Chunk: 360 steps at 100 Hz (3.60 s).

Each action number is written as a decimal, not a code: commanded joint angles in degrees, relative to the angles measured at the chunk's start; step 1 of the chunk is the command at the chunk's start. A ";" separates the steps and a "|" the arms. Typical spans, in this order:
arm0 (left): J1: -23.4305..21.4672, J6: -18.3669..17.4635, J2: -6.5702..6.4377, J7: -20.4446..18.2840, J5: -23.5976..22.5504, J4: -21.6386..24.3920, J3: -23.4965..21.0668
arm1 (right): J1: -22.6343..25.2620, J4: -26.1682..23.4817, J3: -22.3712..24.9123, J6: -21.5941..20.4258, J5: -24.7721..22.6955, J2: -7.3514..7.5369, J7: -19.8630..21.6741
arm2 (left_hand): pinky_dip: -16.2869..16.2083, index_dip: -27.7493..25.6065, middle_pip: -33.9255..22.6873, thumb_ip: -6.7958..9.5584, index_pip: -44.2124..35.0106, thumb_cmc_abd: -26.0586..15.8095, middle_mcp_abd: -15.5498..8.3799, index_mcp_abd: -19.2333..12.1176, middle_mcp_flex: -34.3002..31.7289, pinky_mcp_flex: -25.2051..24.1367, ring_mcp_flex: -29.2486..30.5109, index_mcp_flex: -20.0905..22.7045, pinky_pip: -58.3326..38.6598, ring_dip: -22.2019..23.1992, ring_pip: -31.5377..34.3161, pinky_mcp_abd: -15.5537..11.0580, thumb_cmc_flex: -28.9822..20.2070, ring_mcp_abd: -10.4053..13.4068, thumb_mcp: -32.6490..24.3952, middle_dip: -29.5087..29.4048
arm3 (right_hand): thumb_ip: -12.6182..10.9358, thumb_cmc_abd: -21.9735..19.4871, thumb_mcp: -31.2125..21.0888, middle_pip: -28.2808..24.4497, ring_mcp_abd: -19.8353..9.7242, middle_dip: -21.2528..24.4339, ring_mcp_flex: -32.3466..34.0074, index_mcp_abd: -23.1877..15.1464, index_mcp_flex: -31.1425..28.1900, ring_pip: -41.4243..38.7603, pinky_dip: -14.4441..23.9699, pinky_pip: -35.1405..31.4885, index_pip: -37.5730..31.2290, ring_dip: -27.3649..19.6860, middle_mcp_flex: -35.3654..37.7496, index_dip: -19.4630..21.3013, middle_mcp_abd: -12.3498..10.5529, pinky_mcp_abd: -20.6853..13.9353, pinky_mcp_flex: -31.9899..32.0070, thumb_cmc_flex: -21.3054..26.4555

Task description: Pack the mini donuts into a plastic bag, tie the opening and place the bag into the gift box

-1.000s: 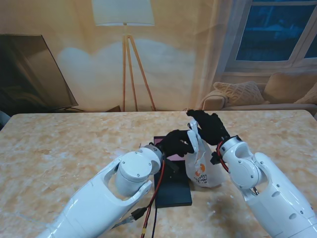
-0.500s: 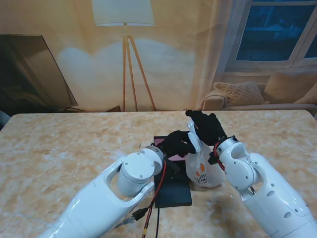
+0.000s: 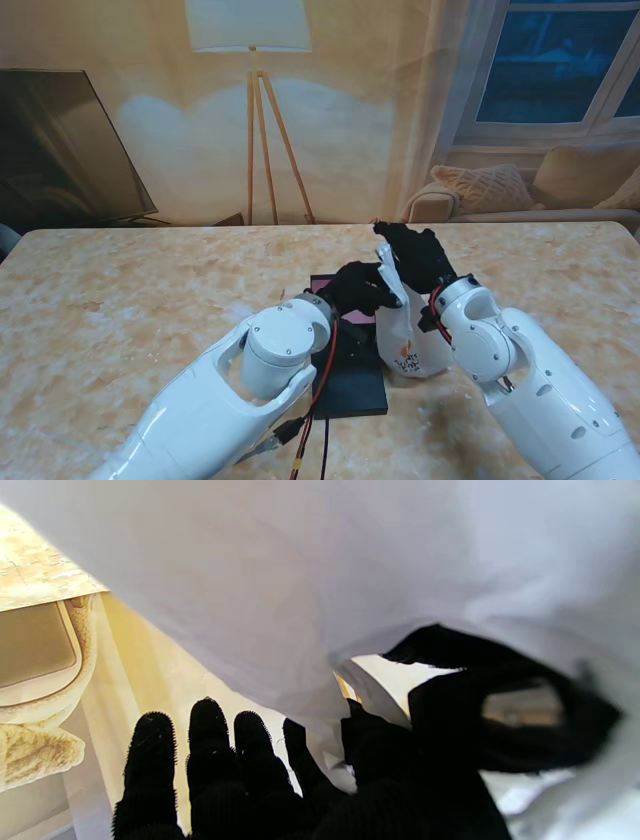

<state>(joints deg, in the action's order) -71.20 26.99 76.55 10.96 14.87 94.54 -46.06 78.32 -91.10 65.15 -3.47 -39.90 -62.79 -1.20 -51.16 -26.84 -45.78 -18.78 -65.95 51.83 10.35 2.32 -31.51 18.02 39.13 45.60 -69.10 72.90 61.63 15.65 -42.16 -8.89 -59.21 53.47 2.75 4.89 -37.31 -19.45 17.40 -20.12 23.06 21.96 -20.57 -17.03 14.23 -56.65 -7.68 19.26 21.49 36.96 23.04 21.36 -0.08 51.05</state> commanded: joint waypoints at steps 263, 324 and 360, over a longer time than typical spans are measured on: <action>0.83 -2.37 -5.84 -18.59 1.98 1.91 -3.75 | 9.64 -9.84 14.80 -5.83 12.73 1.97 16.29 | 4.23 -33.42 16.67 9.34 -0.15 -22.21 3.77 4.93 -20.79 2.88 10.59 -14.75 3.33 -13.24 -9.08 5.77 -14.66 -6.19 12.43 2.76 | -0.04 8.44 9.32 2.56 -3.64 -1.07 5.93 -9.87 -3.31 0.75 0.06 1.27 -2.56 1.08 6.08 1.60 -4.29 -2.35 -6.31 -9.67; 1.14 -2.01 -5.57 -18.34 2.75 1.45 -3.70 | 16.53 -13.26 22.29 -13.96 8.82 1.73 12.12 | 3.81 -34.31 16.76 9.51 0.22 -22.53 3.73 4.82 -20.57 2.28 10.09 -14.69 3.43 -13.06 -9.03 5.70 -15.11 -6.42 13.14 2.97 | 0.72 12.00 9.40 0.83 -4.88 -3.42 5.72 -12.35 1.52 -0.57 -0.54 1.57 -3.62 4.11 4.22 2.29 -4.97 -2.56 -5.93 -16.28; 1.14 -1.97 -5.49 -18.04 2.79 1.38 -3.82 | 20.18 -15.78 24.45 -14.85 9.87 2.19 14.75 | 3.55 -34.92 16.89 9.60 0.49 -22.88 3.50 4.49 -20.19 1.72 9.54 -14.95 3.52 -12.92 -9.07 5.42 -15.29 -6.60 13.80 3.15 | 1.33 14.11 8.52 -19.94 -13.99 -25.38 13.04 -31.07 -8.49 -36.31 10.32 -6.84 -21.30 27.30 11.49 9.52 -14.94 -4.90 -15.69 -15.76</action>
<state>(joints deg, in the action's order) -70.16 24.88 70.74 -6.36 17.51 95.61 -49.79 97.67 -106.42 89.74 -18.38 -29.47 -60.58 13.38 -46.94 -60.57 -28.20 -9.24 -65.19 30.11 14.51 7.51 -52.41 20.23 49.69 32.41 -65.10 58.52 51.22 20.57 -57.60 -15.72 -45.50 55.85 2.75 17.20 -28.33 -36.60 5.45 -43.15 34.82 -6.55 -27.16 -49.53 22.18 -61.50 -27.16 43.54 31.50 46.29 10.26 18.15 -14.67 35.14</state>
